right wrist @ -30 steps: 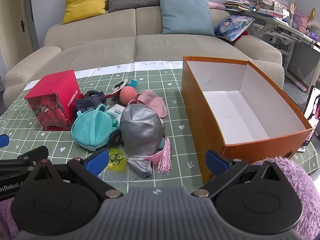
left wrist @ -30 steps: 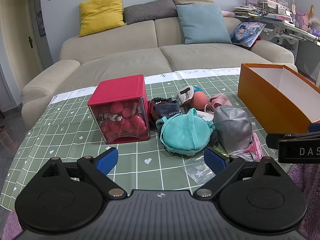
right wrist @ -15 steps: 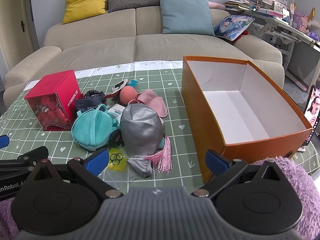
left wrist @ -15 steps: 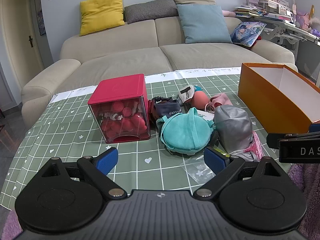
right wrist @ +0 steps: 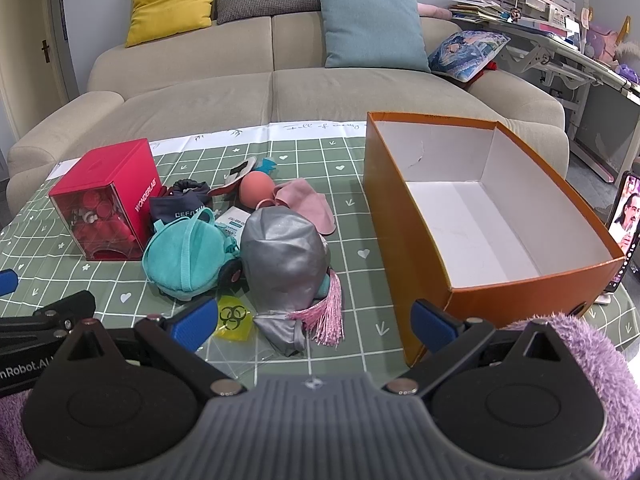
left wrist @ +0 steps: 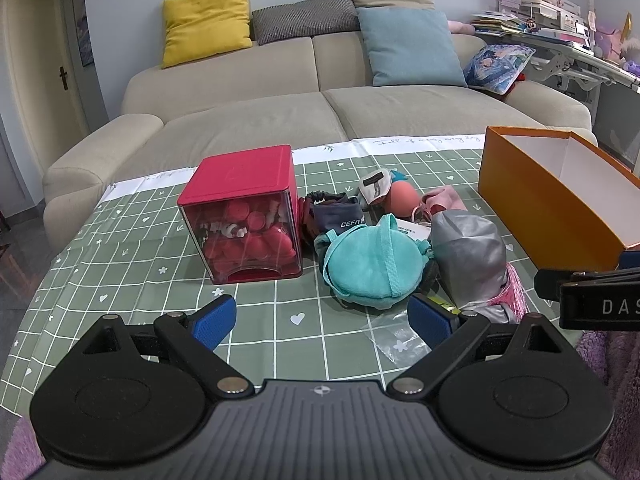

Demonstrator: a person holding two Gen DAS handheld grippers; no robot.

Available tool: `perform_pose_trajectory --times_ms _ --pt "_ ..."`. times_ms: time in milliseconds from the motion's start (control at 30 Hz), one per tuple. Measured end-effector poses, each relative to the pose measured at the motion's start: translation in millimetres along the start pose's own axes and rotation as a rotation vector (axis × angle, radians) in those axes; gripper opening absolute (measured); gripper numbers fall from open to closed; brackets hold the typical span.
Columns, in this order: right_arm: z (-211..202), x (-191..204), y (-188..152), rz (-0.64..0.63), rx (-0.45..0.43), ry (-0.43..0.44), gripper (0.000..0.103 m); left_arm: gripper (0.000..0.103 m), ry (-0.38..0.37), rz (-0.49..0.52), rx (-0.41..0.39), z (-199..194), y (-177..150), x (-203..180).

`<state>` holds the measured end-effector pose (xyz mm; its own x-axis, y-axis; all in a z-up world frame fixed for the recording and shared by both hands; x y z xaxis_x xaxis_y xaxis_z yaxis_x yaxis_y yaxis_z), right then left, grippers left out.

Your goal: Organize soft objects

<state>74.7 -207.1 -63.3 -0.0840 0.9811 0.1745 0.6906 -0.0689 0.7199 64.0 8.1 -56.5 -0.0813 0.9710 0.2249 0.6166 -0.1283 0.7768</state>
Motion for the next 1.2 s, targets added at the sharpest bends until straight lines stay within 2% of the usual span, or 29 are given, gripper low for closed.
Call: perform_pose_trajectory --times_ms 233,333,467,533,600,633,767,867,967,1200 --pt "7 2 -8 0.003 0.024 0.011 0.1 0.103 -0.021 -0.008 0.022 0 0 -1" --pt "10 3 -14 0.009 0.046 0.03 0.1 0.103 -0.068 -0.039 0.052 2 -2 0" --pt "12 3 -12 0.014 0.069 0.051 0.1 0.103 -0.086 -0.096 0.095 8 0 8" --pt "16 5 -11 0.016 0.086 0.073 0.1 0.099 -0.109 -0.108 0.12 13 0 8" --pt "20 6 -10 0.014 0.099 0.09 0.1 0.087 -0.155 -0.103 0.143 19 1 3" --pt "23 8 -9 0.007 0.104 0.093 0.099 0.086 -0.171 -0.097 0.15 22 2 1" --pt "36 16 0 -0.053 0.112 0.111 0.089 0.08 -0.205 -0.055 0.137 33 11 -6" --pt "47 16 14 -0.097 0.085 0.111 0.087 0.079 -0.198 -0.023 0.08 42 24 -10" --pt "61 15 27 -0.125 0.065 0.116 0.087 0.08 -0.254 -0.054 0.104 57 32 -15" --pt "100 9 46 -0.161 0.055 0.119 0.086 0.085 -0.235 -0.059 0.126 93 41 -28"
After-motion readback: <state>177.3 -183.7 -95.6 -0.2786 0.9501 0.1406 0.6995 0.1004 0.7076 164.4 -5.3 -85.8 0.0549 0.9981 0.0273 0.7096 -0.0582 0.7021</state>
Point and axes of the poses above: each gripper's, at about its wrist camera, not at the fingertips, and z roughly the way its jaws point, x to its left, y to its top, the point moved 8 cm from there along z, roughly the way its jaws point, and after that the axes turned 11 degrees about y, right-handed, at the moved point
